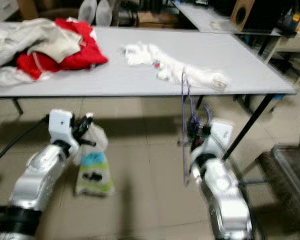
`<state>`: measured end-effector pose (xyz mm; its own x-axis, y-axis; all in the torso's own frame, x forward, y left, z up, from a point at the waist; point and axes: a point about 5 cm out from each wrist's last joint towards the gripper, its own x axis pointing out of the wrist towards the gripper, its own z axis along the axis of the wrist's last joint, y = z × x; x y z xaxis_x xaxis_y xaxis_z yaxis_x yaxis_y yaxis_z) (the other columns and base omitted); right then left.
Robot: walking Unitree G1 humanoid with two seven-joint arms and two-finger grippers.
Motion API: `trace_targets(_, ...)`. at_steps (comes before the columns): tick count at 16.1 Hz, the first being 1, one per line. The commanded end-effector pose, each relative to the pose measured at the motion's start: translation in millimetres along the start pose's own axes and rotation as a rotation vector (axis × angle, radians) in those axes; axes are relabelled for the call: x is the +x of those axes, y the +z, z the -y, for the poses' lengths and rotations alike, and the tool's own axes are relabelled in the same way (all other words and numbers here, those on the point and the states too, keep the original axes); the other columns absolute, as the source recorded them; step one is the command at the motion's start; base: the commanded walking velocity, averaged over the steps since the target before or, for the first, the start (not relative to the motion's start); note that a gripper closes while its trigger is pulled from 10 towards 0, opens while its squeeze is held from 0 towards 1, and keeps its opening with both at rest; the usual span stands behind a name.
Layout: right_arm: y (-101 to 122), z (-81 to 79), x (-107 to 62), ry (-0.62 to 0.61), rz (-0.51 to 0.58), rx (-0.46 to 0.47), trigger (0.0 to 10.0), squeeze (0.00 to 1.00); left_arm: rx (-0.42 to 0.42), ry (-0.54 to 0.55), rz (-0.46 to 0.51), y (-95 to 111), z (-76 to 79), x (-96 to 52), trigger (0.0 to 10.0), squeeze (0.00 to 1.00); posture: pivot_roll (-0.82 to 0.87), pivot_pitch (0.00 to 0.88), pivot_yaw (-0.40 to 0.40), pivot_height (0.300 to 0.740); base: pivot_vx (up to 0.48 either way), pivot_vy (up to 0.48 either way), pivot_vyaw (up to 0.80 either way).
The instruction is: Hang hanger
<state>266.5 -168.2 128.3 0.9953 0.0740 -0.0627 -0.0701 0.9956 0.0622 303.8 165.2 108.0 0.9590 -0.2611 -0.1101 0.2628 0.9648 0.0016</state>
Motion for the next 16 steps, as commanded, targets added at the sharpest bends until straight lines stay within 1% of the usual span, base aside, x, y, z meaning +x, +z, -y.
trace_targets(1, -5.2, 3.2, -4.1, -0.011, -0.026, 0.01, 10.0, 0.0, 0.022, -0.011, 0.031, 8.2, 3.0, 2.1, 10.0, 0.0, -0.14, 0.0, -0.019, 0.74, 0.0, 0.0, 0.0)
trace_targets(3, -3.5, 1.6, -3.6, -0.006, -0.02, 0.023, 10.0, 0.0, 0.014, -0.013, 0.05, 11.4, 1.4, 3.1, 10.0, 0.0, -0.14, 0.0, -0.017, 0.74, 0.0, 0.0, 0.0)
trace_targets(4, -1.5, -0.3, -2.3, 0.006, -0.014, -0.007, 10.0, 0.0, 0.02, -0.02, 0.059, 14.3, 0.6, 4.0, 10.0, 0.0, -0.14, 0.0, -0.014, 0.74, 0.251, 0.0, 0.0)
trace_targets(5, -1.1, -0.9, -2.0, 0.01, -0.013, -0.013, 10.0, 0.0, 0.022, -0.021, 0.06, 15.0, 0.3, 4.4, 10.0, 0.0, -0.14, 0.0, -0.013, 0.74, 0.251, 0.0, 0.0)
trace_targets(6, -0.1, -1.8, -1.2, 0.014, -0.008, 0.003, 10.0, 0.0, 0.019, -0.025, 0.07, 18.8, -0.2, 5.8, 10.0, 0.0, -0.14, 0.0, -0.012, 0.74, 0.266, 0.0, 0.0)
trace_targets(8, 1.1, -1.8, -0.1, 0.011, 0.001, -0.003, 10.0, 0.0, 0.025, -0.036, 0.083, 23.9, -0.6, 8.9, 10.0, 0.0, -0.14, 0.0, -0.006, 0.74, 0.296, 0.0, 0.8)
trace_targets(14, 2.4, -3.8, 1.2, 0.04, 0.005, -0.017, 10.0, 0.0, 0.027, -0.031, 0.084, 23.7, -3.9, 11.8, 10.0, 0.0, -0.14, 0.0, -0.011, 0.74, 0.32, 0.0, 0.0)
trace_targets(16, 4.6, -6.6, 3.1, 0.059, 0.011, -0.032, 10.0, 0.0, 0.025, -0.027, 0.087, 23.9, -5.4, 12.7, 10.0, 0.0, -0.14, 0.0, -0.014, 0.74, 0.354, 0.0, 0.8)
